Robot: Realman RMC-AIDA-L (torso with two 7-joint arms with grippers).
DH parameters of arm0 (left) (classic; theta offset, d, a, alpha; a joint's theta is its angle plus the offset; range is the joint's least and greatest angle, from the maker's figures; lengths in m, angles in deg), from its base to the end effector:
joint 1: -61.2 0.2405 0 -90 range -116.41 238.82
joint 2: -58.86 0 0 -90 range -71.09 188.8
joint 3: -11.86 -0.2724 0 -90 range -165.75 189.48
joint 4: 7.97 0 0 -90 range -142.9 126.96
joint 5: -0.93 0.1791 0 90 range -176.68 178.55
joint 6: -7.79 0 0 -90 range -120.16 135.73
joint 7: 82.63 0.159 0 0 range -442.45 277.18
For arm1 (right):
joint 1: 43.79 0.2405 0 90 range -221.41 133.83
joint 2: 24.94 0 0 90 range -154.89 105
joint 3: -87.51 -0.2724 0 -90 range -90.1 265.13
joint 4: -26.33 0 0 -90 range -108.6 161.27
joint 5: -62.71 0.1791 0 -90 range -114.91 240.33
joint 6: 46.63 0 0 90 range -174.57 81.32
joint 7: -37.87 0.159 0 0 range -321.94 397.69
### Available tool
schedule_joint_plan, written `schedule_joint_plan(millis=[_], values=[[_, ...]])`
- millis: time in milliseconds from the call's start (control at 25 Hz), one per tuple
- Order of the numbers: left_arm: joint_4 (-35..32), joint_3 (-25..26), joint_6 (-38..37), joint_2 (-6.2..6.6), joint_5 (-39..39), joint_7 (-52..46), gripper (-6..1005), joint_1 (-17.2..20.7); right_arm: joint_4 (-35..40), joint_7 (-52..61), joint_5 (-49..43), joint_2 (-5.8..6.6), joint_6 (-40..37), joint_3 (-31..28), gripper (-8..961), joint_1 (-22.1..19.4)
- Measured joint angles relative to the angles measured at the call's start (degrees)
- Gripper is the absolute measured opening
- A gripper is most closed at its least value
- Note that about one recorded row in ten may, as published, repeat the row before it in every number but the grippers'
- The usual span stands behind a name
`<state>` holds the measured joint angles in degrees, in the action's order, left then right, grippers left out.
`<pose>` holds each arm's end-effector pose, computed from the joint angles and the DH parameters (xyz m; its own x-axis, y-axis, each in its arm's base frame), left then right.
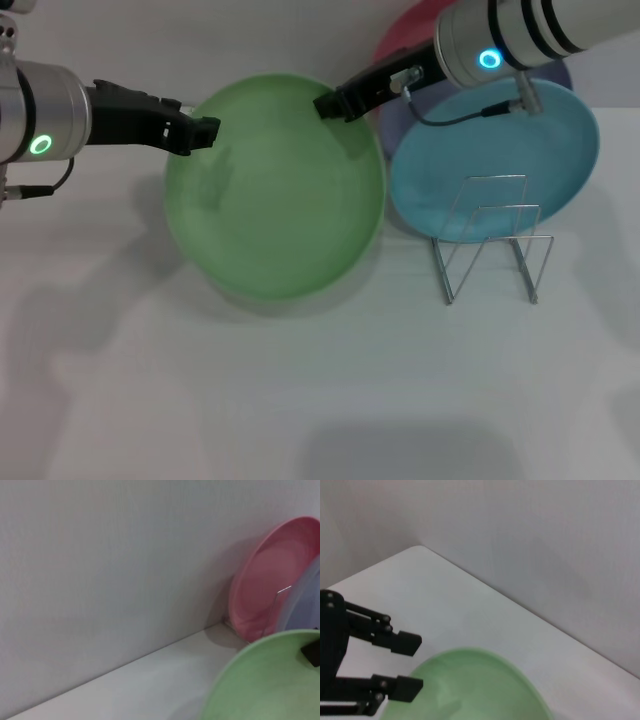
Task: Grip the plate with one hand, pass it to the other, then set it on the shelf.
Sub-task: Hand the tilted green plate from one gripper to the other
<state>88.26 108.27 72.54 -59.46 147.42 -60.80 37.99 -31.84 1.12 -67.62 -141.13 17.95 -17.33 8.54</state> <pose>-0.1686 0.3614 0.0234 0.8143 0.5015 0.2921 0.5587 -0.5410 -0.6286 0.1013 0.4320 -0.0301 0.8420 -0.5006 -0.2012 -0.5381 -0.7530 -0.3788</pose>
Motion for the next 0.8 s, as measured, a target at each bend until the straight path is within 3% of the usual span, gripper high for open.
schedule_joint_plan(millis=[240,360,440,480,520,560,640,800], values=[[3.0,-0.1,-2.3,0.01,0.8,0.2,465,2.3,-3.3,-1.5,-0.3,-0.10,0.3,0.0,70,-1.9],[4.8,-0.3,-7.2,0.07,1.5,2.2,467,4.8,-7.3,-4.5,-1.1,-0.23,-0.2,-0.4,58,-4.3],[5.1,-1.8,-17.8,0.01,1.5,5.1,468,8.7,-12.8,-8.5,-1.2,-0.83,-1.3,-1.2,54,-7.9],[5.1,-1.8,-17.8,0.01,1.5,5.1,469,8.7,-12.8,-8.5,-1.2,-0.83,-1.3,-1.2,54,-7.9],[5.0,-3.6,-25.7,0.06,1.5,6.3,470,11.8,-16.6,-11.3,-1.1,-1.47,-2.2,-1.8,54,-10.3],[5.0,-3.6,-25.7,0.06,1.5,6.3,471,11.8,-16.6,-11.3,-1.1,-1.47,-2.2,-1.8,54,-10.3],[4.5,-6.6,-37.7,0.12,1.5,7.4,472,16.1,-21.3,-15.8,0.4,-2.72,-3.1,-2.5,54,-13.5],[3.0,-8.2,-45.1,0.19,1.1,7.4,678,18.5,-24.0,-21.5,7.3,-2.84,-3.9,-2.4,54,-17.2]])
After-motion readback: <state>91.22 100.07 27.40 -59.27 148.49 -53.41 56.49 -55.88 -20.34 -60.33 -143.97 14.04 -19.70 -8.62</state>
